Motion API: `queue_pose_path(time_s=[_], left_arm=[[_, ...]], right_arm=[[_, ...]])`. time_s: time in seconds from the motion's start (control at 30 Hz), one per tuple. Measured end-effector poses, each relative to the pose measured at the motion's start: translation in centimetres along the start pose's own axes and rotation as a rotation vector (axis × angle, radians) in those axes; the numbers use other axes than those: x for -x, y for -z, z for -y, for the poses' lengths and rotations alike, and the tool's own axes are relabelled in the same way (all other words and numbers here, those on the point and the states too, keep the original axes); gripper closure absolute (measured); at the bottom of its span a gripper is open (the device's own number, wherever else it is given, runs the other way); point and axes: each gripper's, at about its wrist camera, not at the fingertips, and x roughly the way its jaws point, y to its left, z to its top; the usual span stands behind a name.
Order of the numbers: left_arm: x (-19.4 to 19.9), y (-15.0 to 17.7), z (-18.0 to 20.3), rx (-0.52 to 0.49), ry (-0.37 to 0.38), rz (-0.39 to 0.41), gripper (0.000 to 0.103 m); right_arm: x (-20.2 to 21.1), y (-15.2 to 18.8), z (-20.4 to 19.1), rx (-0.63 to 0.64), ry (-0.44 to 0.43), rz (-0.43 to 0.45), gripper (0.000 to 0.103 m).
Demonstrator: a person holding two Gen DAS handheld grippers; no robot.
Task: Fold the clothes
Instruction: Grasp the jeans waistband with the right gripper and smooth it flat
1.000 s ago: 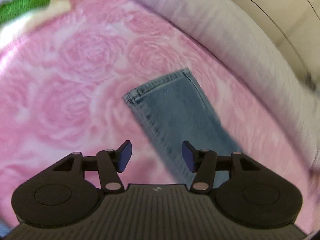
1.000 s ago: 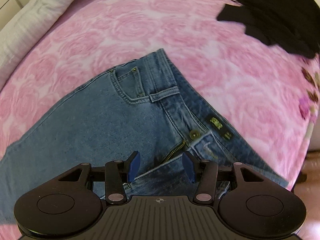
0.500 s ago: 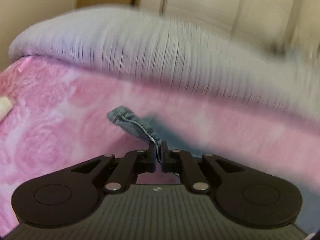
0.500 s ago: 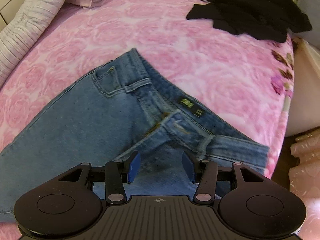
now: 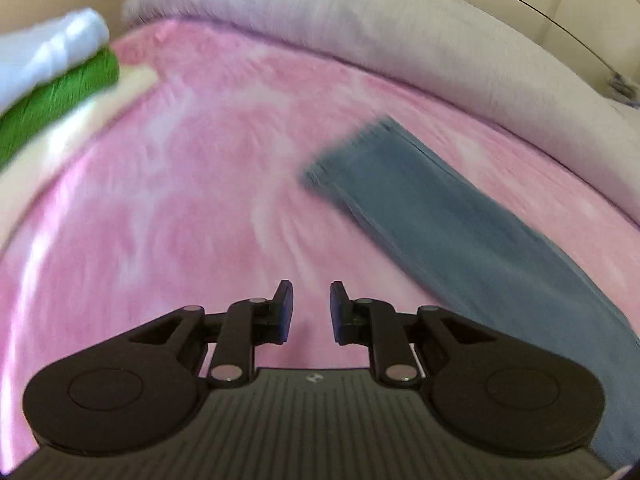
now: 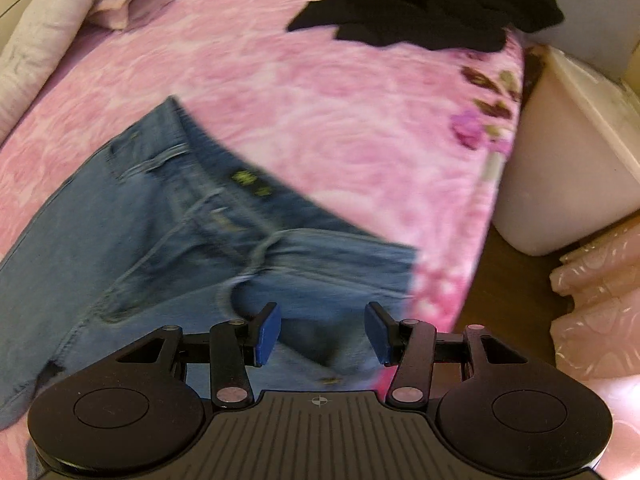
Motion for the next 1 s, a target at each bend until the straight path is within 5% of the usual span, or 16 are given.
queue_pose_path(time_s=[0.23, 0.43, 0.57, 1.0], left_arm=[[7.2, 12.4, 11.5, -0.182, 0.234, -0.212, 0.089], [10.2, 20.4, 24.4, -0.378, 0.364, -0.217, 0.089], [9.4, 23.2, 29.4, -0.376, 0.348, -0.209, 0.089], [8.4, 25.2, 31.5, -0.324, 0.249, -0.236, 0.089]], right_arm=[[0.1, -1.4, 3.6, 0.190, -0.141, 0.051, 0.053], [-1.7, -4.7, 3.1, 0.396, -0.378, 0.051, 0.053], [-3.6, -6.7, 2.2, 0.500, -0.518, 0.027, 0.072], [-12.0, -10.0, -1.5, 0.628, -0.742, -0.040, 0.071]])
